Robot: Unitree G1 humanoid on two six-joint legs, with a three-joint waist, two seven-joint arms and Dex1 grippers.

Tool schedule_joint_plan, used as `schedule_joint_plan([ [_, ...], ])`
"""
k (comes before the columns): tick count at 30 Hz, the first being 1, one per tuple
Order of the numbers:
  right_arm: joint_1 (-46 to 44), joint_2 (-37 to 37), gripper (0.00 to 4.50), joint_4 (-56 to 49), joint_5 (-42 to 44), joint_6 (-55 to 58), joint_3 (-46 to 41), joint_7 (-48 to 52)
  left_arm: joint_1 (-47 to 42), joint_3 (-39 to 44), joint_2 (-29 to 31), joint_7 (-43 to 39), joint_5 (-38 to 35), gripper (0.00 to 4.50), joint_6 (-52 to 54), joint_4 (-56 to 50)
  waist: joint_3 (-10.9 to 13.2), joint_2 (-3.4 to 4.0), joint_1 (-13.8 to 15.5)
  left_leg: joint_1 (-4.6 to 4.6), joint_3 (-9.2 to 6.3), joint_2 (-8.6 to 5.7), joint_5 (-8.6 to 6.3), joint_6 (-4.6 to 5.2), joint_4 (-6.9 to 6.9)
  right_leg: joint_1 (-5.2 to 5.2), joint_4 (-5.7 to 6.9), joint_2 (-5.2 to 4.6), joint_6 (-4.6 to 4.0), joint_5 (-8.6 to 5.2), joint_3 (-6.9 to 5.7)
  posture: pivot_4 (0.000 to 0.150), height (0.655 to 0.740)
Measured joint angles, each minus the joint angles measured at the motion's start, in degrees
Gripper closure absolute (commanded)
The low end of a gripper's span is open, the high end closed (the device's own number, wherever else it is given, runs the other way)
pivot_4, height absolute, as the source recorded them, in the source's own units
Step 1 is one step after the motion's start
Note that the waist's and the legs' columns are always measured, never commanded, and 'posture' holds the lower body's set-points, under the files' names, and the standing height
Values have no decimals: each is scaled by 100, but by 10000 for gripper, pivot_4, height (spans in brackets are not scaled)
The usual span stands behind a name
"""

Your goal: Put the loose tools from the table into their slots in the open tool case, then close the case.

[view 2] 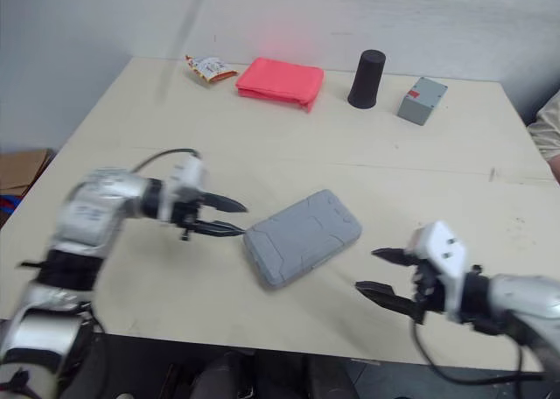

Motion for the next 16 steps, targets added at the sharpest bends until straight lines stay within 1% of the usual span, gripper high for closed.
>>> schedule_joint_plan([
  [2,-81,-322,0,336,487,239,-783,258,271,834,553,84,-652,852,836,-672,4,-3,0,6,-13,-2,-3,4,-5,15,-18,-3,1,1,-9,1500,7348],
  [4,-112,-545,0,561,707,367,-1178,481,675,1527,921,179,-1165,366,1441,-1160,7,5,5,16,-20,-5,-7,5,-11,35,-41,-5,1,0,-14,1500,7348],
  [6,-160,-767,0,785,740,380,-1360,729,1373,2259,1204,234,-1597,366,1959,-1485,15,16,7,20,-33,-6,-10,5,-14,50,-65,-4,1,1,-21,1500,7348],
  [7,-164,-864,0,918,672,306,-1408,866,1761,2637,1311,262,-1722,366,2151,-1578,19,16,5,19,-40,-6,-11,5,-17,55,-76,-4,0,1,-27,1500,7348],
  [8,-168,-900,0,1015,619,253,-1438,936,1924,2843,1336,280,-1760,366,2238,-1583,20,14,5,19,-43,-6,-12,5,-18,58,-81,-5,0,1,-29,1500,7348],
  [9,-197,-980,0,1149,511,111,-1402,1082,2248,3229,1425,306,-1833,366,2310,-1655,26,9,5,18,-45,-7,-14,5,-17,60,-84,-5,0,1,-33,1500,7348],
  [11,-226,-1052,0,1380,342,-80,-1318,1272,2504,3733,1572,330,-1905,366,2368,-1668,34,4,13,17,-51,-8,-20,5,-18,66,-94,-9,0,1,-40,1500,7348],
  [13,-270,-1100,0,1535,232,-202,-1199,1410,2568,4126,1650,368,-2030,366,2399,-1647,41,14,48,17,-52,-12,-27,11,-19,69,-99,-16,0,1,-43,1500,7348],
  [16,-346,-1170,0,1752,85,-373,-953,1592,2711,4285,1624,503,-2103,366,2223,-1595,49,29,86,17,-51,-15,-31,14,-21,69,-102,-21,0,1,-43,1500,7348],
])
